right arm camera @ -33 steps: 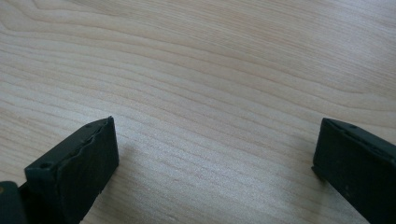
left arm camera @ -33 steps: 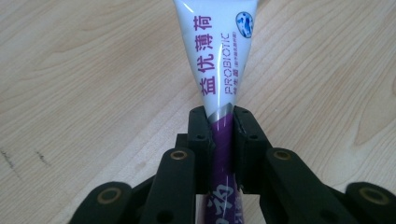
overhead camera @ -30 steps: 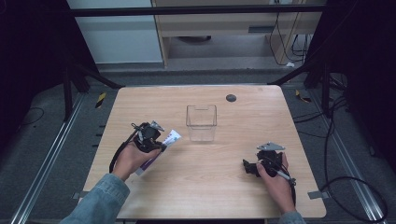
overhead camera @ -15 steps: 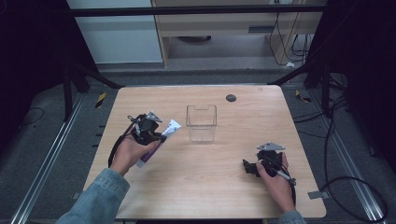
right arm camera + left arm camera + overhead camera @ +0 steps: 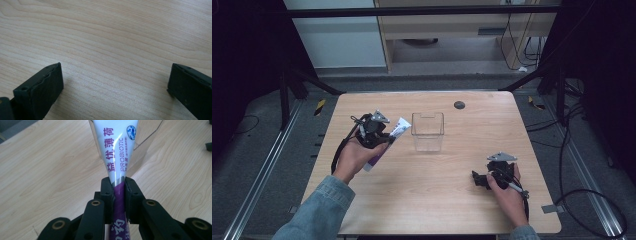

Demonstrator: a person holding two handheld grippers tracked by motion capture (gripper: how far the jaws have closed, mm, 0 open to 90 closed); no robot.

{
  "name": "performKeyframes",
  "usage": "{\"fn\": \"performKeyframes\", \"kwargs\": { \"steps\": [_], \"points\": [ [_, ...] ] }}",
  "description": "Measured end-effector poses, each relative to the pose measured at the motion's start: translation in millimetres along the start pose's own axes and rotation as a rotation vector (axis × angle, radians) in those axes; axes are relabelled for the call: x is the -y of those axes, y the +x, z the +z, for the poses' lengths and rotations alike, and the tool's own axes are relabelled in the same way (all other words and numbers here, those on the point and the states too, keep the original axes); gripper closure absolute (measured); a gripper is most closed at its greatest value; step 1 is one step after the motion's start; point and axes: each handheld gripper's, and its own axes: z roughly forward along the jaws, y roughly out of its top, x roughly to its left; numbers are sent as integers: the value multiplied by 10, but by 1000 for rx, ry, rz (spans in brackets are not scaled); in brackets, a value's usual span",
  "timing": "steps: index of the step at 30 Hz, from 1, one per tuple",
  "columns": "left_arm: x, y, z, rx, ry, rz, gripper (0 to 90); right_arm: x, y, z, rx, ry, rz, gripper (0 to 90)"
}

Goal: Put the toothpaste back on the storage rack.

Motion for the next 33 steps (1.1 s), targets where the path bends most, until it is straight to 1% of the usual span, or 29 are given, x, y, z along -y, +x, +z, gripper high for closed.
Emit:
{"fn": "performKeyframes", "kwargs": {
  "steps": [4,8,10,11,19,24,28,33],
  "points": [
    [-33,-12,-34,3,-19,-1,788,2,-4,1,-1,-1,-6,3],
    [-88,-22,-63,-7,-34,4,788,2,-4,0,-3,-2,-6,3],
    [-156,-38,-92,-16,-50,13,788,2,-4,0,-3,-2,-6,3],
    [-156,-38,-92,-16,-50,13,788,2,-4,0,-3,-2,-6,3],
    [-348,-68,-135,-19,-73,33,788,2,-4,0,-3,-2,-6,3],
    [-489,-89,-141,-37,-88,46,787,2,-4,0,-3,-1,-5,3],
    [-598,-92,-134,-30,-104,51,788,2,-4,0,-3,-2,-6,3],
    [-743,-114,-131,-37,-112,70,788,2,-4,0,-3,-2,-6,3]
  ]
}}
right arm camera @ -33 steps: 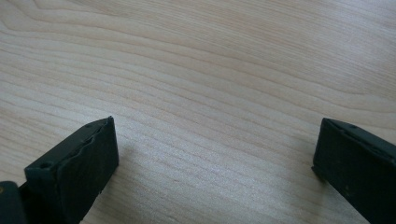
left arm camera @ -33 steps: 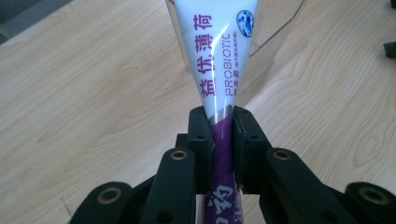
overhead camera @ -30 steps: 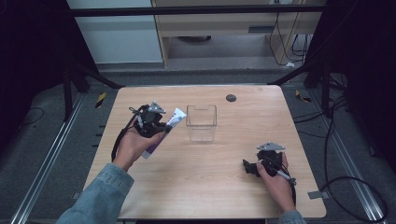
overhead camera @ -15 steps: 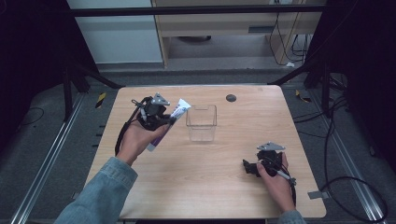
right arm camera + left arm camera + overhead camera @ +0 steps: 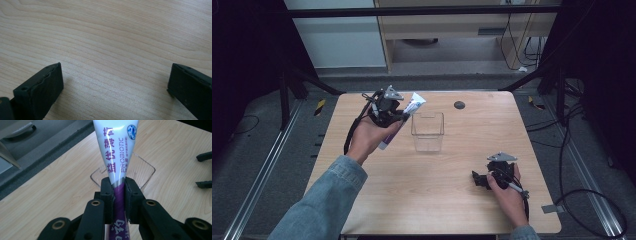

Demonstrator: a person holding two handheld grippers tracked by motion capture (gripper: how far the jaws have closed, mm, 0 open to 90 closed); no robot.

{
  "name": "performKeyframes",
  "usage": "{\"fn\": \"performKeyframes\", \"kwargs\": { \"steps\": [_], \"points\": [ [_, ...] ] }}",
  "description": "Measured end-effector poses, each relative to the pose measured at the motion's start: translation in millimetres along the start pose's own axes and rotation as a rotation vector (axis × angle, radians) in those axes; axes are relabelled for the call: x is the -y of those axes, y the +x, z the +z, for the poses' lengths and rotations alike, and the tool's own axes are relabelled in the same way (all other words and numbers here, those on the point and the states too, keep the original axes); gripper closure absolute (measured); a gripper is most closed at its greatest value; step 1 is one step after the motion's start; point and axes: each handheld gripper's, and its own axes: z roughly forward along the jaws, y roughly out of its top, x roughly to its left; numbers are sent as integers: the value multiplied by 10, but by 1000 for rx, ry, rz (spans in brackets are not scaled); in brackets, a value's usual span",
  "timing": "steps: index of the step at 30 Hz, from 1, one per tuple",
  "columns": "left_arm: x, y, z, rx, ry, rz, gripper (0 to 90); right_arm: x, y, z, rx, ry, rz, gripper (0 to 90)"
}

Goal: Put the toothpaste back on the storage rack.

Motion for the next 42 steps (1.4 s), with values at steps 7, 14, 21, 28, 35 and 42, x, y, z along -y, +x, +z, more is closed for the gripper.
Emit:
{"fn": "performKeyframes", "kwargs": {
  "steps": [7,14,21,28,35,42],
  "points": [
    [-165,31,87,1,-24,4,787,0,0,-1,2,1,0,3],
    [-262,75,141,-3,-36,0,788,-1,1,-1,0,1,1,3],
    [-364,90,192,-4,-59,-3,787,0,-2,-2,-2,1,-2,3],
    [-443,65,264,-3,-71,7,788,0,-3,-2,-1,1,-4,3],
    [-491,51,297,-3,-69,16,788,0,-3,-2,-1,1,-3,3],
    [-537,22,290,0,-83,17,788,0,-3,-2,-1,1,-3,3]
  ]
}}
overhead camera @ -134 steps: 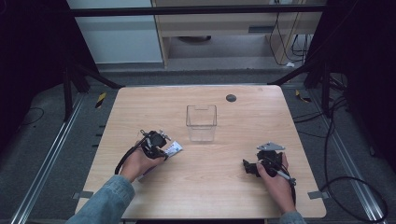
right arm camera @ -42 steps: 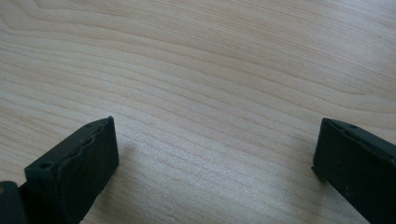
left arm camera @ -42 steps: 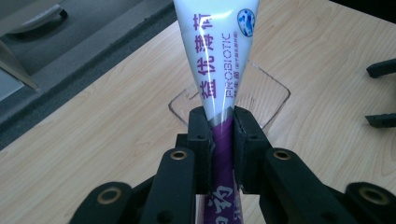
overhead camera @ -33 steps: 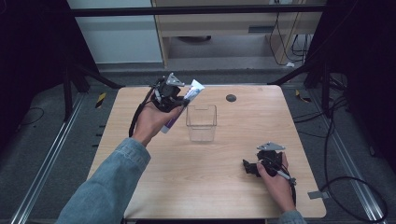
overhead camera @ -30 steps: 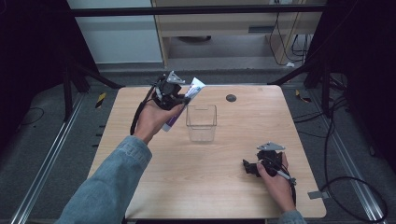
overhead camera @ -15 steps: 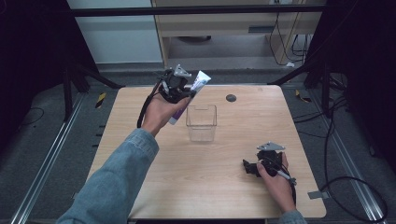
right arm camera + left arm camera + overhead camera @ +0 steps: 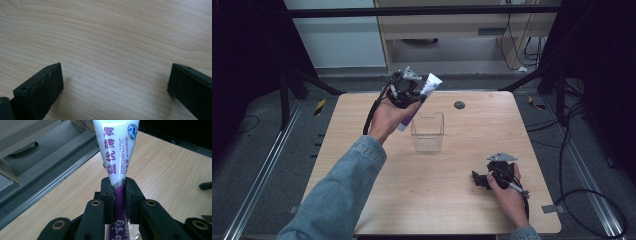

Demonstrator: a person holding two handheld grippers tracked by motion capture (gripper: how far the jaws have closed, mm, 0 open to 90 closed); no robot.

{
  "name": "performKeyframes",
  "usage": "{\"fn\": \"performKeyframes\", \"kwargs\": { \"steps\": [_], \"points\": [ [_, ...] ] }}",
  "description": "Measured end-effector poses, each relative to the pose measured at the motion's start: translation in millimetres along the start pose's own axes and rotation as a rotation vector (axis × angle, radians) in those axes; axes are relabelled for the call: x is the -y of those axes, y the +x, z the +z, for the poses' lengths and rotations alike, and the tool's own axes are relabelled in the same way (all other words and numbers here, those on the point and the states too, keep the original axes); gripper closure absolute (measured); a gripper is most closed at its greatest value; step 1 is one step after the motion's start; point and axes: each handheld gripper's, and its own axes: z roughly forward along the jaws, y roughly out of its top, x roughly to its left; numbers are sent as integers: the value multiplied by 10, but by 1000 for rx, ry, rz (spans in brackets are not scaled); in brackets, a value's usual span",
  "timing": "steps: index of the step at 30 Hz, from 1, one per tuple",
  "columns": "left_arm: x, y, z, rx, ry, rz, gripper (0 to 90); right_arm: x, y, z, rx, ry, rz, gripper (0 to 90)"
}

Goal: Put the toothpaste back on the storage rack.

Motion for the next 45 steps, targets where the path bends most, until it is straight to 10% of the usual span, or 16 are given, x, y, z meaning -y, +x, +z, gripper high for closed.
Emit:
{"fn": "performKeyframes", "kwargs": {
  "steps": [45],
  "points": [
    [-247,-53,212,2,-115,-19,788,1,-1,3,-1,-4,-2,3]
  ]
}}
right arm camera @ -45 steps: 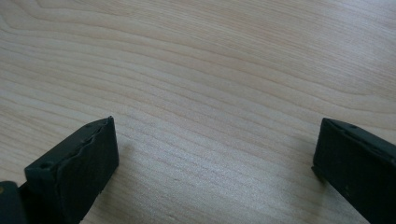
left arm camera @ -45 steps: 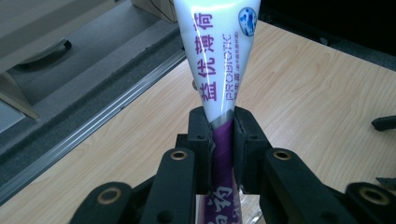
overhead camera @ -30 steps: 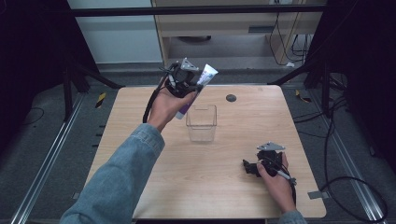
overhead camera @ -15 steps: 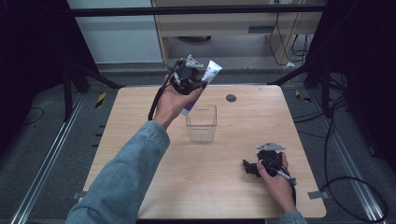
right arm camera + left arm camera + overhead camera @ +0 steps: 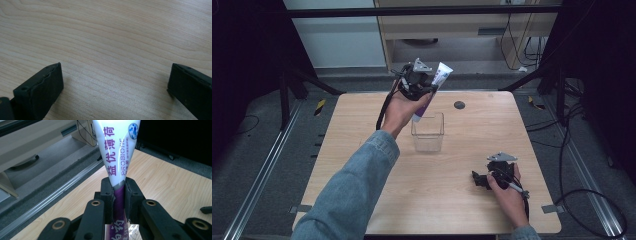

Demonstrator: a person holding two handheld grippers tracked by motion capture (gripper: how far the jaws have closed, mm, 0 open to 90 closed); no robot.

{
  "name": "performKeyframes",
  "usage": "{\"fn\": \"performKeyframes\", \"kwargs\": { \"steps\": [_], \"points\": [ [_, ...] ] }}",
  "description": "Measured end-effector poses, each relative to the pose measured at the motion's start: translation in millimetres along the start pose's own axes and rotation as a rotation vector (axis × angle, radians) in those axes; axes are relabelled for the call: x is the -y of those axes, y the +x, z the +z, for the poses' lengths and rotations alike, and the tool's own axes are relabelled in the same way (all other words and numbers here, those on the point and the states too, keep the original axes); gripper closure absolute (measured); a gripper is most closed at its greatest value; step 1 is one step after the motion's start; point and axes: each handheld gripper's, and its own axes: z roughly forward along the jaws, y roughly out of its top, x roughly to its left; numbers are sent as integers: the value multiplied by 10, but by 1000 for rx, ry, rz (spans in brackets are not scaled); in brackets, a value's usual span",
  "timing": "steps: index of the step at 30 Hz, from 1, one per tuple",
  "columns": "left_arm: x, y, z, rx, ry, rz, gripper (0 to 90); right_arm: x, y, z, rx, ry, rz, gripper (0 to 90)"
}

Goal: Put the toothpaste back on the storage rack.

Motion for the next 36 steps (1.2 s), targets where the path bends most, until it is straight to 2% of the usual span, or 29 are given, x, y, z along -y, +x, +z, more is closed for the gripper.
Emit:
{"fn": "performKeyframes", "kwargs": {
  "steps": [16,21,24,28,36],
  "points": [
    [39,-63,136,45,-45,-27,788,4,4,-3,-3,2,2,3],
    [64,-82,155,56,-59,-20,788,4,4,-3,-3,2,2,3],
    [89,-83,157,60,-59,-13,787,3,3,-6,-2,4,1,3],
    [137,-53,163,63,-63,-35,787,3,3,-6,-2,4,1,3],
    [266,-49,275,63,-50,-34,787,3,3,-6,-3,3,1,3]
  ]
}}
